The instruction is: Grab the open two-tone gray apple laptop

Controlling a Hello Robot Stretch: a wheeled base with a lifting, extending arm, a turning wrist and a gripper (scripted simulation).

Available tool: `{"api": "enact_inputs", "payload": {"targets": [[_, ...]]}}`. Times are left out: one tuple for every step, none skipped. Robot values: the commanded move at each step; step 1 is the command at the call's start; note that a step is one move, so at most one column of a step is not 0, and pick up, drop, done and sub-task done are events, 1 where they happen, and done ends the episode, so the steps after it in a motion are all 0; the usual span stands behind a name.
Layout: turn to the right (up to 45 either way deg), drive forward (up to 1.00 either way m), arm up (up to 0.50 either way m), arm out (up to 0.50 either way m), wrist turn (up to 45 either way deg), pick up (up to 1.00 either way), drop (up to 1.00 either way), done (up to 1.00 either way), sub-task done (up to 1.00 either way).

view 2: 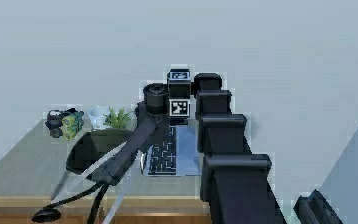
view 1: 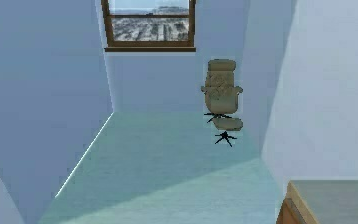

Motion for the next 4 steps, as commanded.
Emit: {"api": "enact_inputs", "payload": {"targets": [[0.0, 0.00, 0.00, 0.00, 45.0, 0.00, 0.00, 0.00, 0.00], [0.0, 0.00, 0.00, 0.00, 45.0, 0.00, 0.00, 0.00, 0.00], [0.0, 0.00, 0.00, 0.00, 36.0, 0.00, 0.00, 0.00, 0.00], [0.0, 0.00, -0.24, 0.00, 0.0, 0.00, 0.00, 0.00, 0.00]]}}
